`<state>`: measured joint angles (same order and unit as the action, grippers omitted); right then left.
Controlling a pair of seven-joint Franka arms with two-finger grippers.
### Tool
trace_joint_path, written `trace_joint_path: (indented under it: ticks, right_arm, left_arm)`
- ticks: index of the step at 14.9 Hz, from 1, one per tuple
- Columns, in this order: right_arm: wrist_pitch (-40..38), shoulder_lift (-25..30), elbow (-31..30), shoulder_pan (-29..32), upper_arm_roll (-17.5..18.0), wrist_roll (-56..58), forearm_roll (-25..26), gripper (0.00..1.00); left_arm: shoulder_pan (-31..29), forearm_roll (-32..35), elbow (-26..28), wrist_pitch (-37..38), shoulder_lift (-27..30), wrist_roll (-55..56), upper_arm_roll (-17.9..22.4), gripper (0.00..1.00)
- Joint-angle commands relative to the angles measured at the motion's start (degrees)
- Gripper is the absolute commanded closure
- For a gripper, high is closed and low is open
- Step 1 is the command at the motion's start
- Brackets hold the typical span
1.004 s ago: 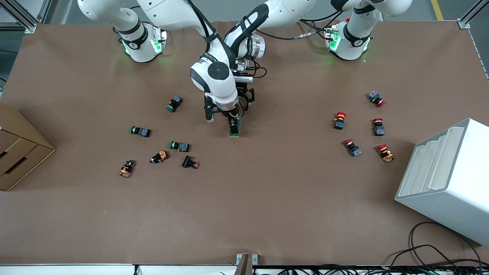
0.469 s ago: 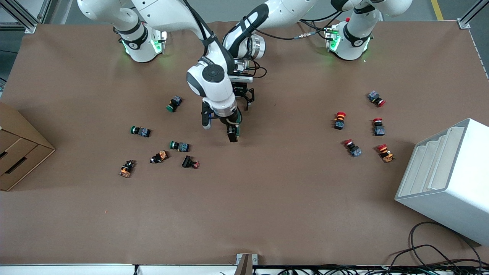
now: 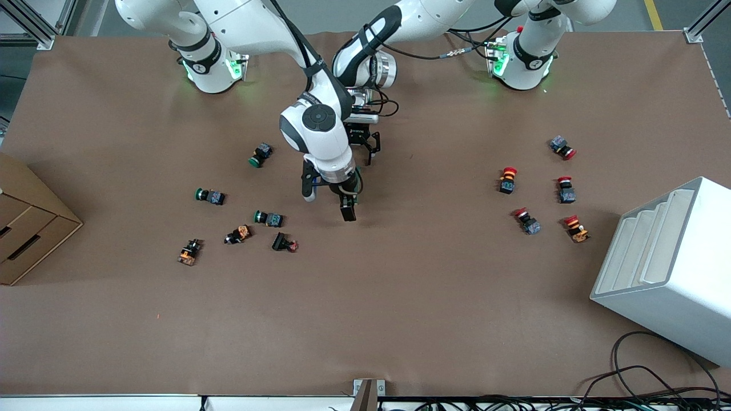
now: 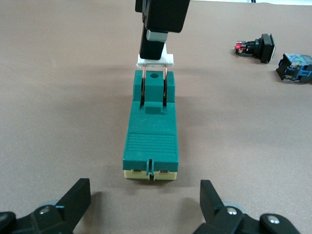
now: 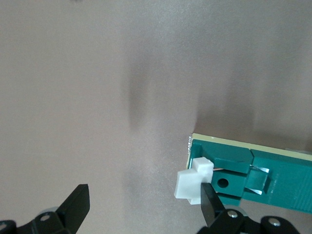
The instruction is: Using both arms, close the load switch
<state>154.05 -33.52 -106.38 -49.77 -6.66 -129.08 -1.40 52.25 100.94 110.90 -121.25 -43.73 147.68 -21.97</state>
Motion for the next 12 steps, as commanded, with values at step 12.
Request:
trace_joint_path:
  ticks: [12]
  right_arm:
    - [0.20, -3.66, 3.46, 2.40, 0.33, 1.64, 1.58, 0.00]
  left_arm:
    - [0.92, 0.83, -1.74, -0.39, -2.77, 0.94, 0.35, 0.01]
